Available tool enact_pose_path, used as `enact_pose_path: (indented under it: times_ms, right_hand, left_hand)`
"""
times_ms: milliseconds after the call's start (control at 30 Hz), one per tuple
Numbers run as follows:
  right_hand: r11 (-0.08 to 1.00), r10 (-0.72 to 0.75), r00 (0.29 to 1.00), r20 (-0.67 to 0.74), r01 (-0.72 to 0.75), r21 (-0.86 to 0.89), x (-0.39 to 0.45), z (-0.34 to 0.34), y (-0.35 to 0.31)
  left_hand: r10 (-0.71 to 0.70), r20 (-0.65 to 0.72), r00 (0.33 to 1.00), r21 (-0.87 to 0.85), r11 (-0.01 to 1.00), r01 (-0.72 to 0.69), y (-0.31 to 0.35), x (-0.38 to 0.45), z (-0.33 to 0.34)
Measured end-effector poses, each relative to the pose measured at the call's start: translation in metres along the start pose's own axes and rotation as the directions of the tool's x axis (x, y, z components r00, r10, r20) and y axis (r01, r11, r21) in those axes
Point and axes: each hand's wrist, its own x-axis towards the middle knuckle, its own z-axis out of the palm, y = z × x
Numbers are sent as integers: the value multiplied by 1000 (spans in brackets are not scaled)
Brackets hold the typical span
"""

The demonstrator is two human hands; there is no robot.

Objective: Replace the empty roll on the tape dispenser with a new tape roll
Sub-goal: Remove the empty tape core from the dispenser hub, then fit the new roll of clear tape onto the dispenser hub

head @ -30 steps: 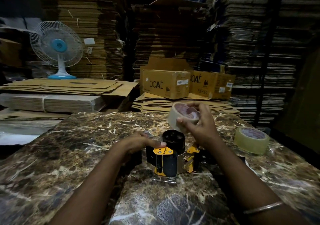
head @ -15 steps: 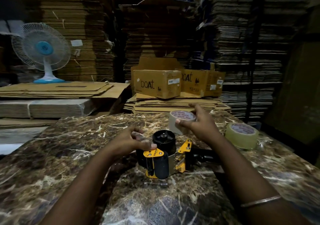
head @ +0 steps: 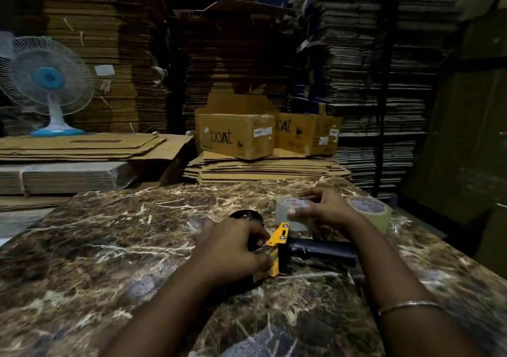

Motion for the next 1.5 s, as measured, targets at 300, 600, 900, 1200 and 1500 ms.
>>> enact_pose_path:
  times_ms: [300, 600, 900, 1200, 1500]
  right_hand:
    - [995, -92, 995, -31, 90, -45, -2, -1, 10]
    - [993, -37, 994, -104, 49, 112, -4, 22, 23]
    - [974, -25, 990, -141, 56, 221, -2, 35, 24]
    - [991, -23, 976, -215, 50, 121, -2, 37, 20]
    - [941, -170, 819, -548, -31, -338, -13, 28, 0]
  left_hand:
    - [58, 123, 991, -102, 994, -46, -10, 3, -6]
    - [69, 171, 983, -261, 965, -23, -47, 8, -18]
    - [118, 239, 964, -485, 874, 14, -69, 5, -34]
    - [105, 141, 984, -630, 776, 8, -80, 6, -29]
    - [-242, -353, 904, -528, 849, 21, -32, 16, -1]
